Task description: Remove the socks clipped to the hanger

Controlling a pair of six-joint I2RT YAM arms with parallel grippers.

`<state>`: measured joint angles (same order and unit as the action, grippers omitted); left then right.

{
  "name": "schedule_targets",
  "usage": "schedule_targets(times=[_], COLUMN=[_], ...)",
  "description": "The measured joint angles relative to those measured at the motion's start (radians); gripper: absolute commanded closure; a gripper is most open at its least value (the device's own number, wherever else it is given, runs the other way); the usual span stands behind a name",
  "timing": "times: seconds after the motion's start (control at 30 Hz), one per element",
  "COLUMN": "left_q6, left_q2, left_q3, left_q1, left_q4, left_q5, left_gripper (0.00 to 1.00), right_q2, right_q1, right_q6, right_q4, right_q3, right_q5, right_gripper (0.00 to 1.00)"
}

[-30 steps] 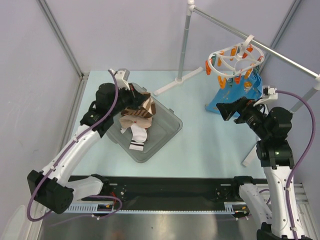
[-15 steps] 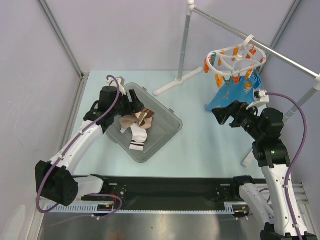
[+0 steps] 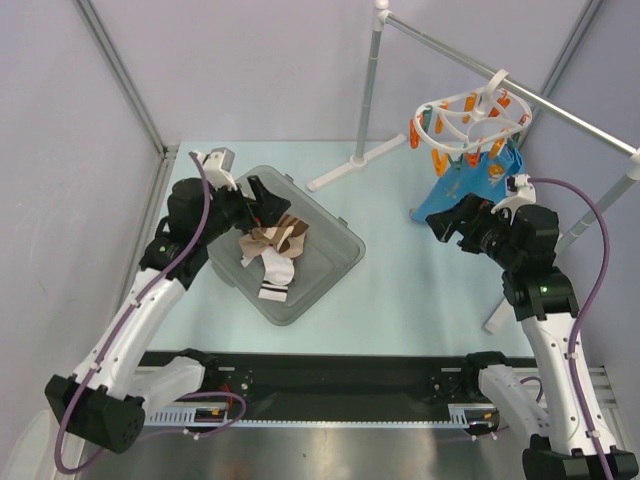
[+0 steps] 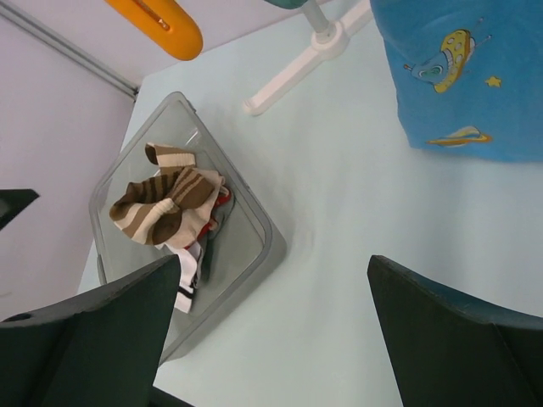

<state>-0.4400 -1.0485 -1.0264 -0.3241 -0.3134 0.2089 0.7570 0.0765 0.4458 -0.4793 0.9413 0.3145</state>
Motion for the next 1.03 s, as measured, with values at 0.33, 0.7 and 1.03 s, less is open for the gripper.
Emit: schedule_targets(times=[0.33,0.7,1.03], left_q6=[0.026,0.063,0.083], left_q2=[0.118,0.215,0.231], left_q3=[-0.001,-0.049,-0.049], left_q1=[0.000,0.000,0.000], left_q4=[0.123,0.126,0.125], left_q5=[0.280,0.346,0.348], left_gripper=[0.00,0.00,0.00], right_q2=[0.045,-0.006,0.005], right_q1=[0.023,0.040,0.042], right_q6=[0.032,0.033,0.032], right_q4=[-0.168,-0.171,-0.172], right_q3=[0.226,0.394,0.392], right_q5=[-0.047,-0.065,-0.067], right_gripper=[0.00,0.00,0.00])
